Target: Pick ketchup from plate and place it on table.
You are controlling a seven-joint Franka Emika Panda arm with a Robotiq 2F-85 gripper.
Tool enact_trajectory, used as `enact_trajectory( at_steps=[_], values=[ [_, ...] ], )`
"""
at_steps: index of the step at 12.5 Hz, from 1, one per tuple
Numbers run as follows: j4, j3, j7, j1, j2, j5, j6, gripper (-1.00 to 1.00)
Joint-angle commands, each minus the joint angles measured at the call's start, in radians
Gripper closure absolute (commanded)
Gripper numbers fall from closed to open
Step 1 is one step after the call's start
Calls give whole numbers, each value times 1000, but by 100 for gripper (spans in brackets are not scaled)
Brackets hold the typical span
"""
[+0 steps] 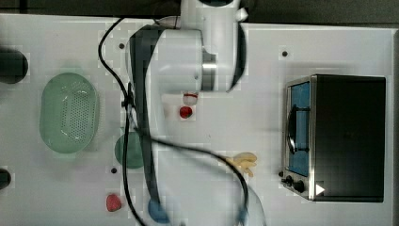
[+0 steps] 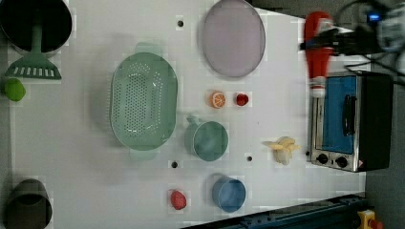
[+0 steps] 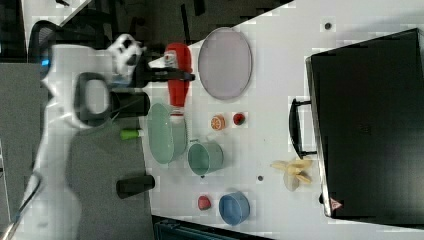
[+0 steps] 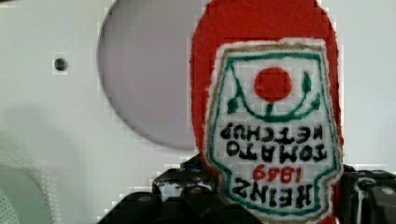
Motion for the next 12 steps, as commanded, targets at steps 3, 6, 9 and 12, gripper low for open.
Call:
enact_trajectory(
  at_steps=[3, 6, 9, 12],
  values=[
    [-169, -34, 36, -51, -134, 10, -50, -24],
    [-335, -58, 36, -52, -217, 10, -1, -24],
    [-500, -72, 36, -52, -248, 10, 117, -24],
    [-640, -72, 36, -51, -228, 10, 298, -24]
  ],
)
